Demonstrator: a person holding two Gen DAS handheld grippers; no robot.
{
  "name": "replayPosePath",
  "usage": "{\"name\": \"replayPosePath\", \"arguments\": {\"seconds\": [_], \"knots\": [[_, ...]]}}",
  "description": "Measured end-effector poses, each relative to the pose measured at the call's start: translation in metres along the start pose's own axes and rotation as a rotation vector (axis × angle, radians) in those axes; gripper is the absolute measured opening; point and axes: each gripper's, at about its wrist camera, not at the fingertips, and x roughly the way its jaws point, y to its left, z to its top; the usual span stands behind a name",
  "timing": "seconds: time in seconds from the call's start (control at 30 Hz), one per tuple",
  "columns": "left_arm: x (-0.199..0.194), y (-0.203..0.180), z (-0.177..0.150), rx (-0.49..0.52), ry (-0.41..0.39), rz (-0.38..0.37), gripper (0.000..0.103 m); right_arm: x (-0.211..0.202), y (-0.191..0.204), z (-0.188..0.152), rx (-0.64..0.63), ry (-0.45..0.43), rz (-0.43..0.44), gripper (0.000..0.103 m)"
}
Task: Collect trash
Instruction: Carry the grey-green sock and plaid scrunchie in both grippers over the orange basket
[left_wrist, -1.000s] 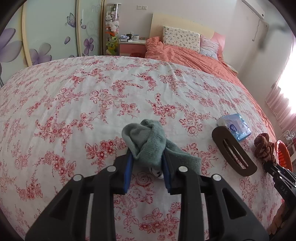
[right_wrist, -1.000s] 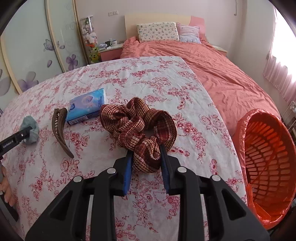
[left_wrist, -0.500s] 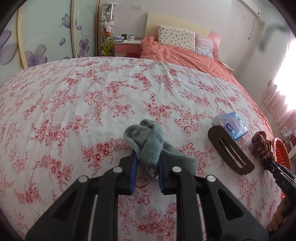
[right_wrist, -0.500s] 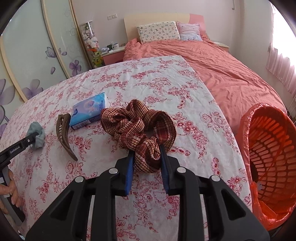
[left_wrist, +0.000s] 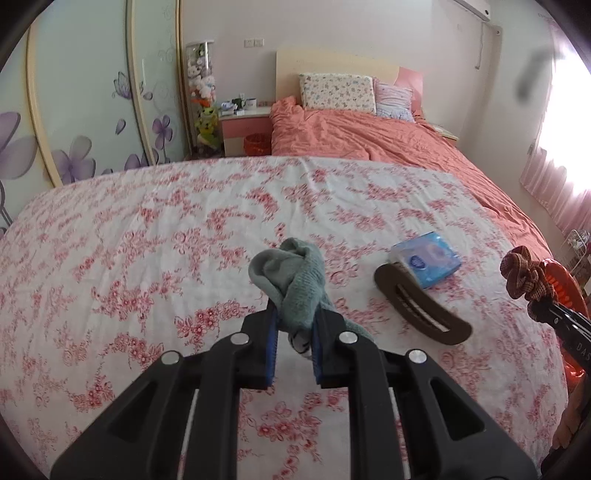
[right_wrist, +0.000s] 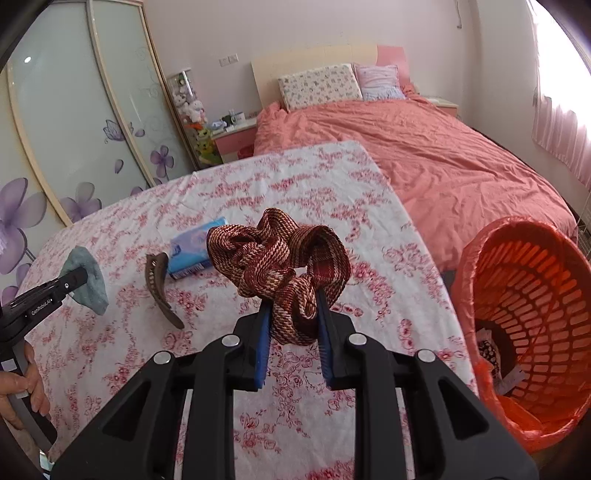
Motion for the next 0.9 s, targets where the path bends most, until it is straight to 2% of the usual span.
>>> {"name": "replayPosePath", "arguments": {"seconds": [0.2,0.43,0.67,0.9], "knots": [[-0.031,-0.022,0.008,0.025,-0.043,-0.031,0.016,-0.036,-0.002,0.005,-0.006,-0.072,0.018,0.022],[-0.070,-0.062,0.012,0.071,-0.088,-0.101,0.016,-0.079,-0.012,0.008,0.003,-0.159,0.015,0.022],[-0.097,-0.111,0.011,0.136,-0.116,-0.178,0.016,-0.115,-0.027,0.008,0.008,-0.240,-0.028,0.023],[-0.113,-0.165,0.009,0.179,-0.127,-0.281,0.016,-0.134,-0.060,0.004,0.056,-0.274,-0.076,0.023]]}}
